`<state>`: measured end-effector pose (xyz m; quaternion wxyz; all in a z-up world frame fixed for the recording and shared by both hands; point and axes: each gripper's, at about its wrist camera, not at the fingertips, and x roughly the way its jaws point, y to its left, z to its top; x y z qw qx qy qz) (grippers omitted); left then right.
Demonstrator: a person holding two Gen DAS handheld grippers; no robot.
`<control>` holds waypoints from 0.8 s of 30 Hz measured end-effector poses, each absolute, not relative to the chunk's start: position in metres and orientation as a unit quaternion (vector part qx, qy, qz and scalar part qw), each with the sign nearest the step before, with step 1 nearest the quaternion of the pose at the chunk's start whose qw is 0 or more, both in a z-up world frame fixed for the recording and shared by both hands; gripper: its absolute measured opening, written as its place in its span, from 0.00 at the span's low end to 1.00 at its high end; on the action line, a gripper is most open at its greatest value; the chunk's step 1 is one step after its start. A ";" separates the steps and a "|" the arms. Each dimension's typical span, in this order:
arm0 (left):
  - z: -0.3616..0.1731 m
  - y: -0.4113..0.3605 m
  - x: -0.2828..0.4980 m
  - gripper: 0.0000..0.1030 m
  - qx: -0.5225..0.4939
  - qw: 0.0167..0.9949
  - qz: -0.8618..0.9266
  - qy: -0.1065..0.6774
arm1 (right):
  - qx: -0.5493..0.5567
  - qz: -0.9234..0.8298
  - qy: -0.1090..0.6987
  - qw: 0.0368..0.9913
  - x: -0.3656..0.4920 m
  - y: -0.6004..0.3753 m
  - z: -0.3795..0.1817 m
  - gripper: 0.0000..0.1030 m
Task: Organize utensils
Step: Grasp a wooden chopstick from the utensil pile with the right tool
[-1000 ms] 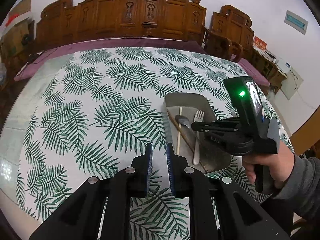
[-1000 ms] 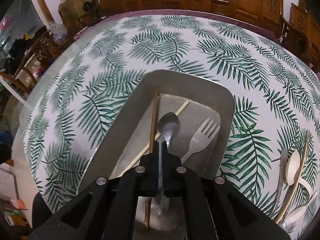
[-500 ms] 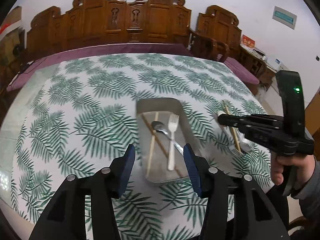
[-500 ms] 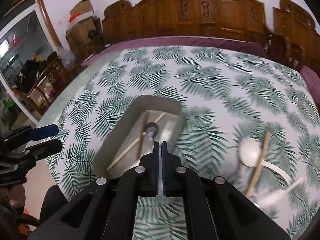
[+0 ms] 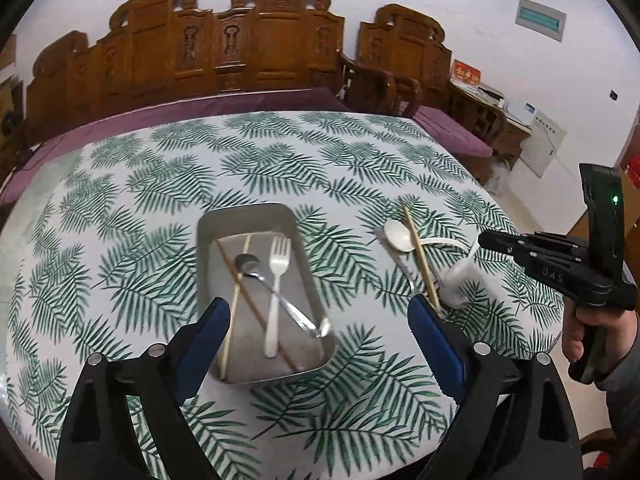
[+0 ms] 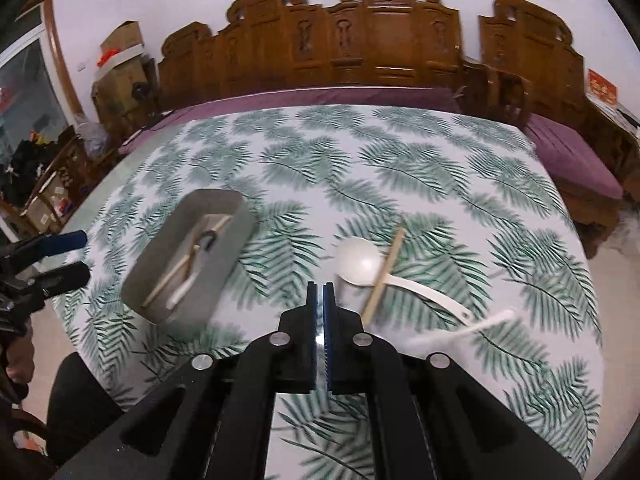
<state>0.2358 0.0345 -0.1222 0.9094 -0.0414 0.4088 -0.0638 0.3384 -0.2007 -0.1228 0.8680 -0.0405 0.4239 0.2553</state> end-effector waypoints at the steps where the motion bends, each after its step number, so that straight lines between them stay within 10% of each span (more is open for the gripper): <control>1: -0.123 0.032 0.237 0.84 -0.041 0.909 -0.065 0.410 | -0.038 0.251 0.427 0.868 0.338 -0.205 -0.126 0.11; 24: -0.145 0.005 0.242 0.84 -0.025 0.897 -0.083 0.433 | 0.004 0.217 0.526 0.822 0.368 -0.192 -0.226 0.11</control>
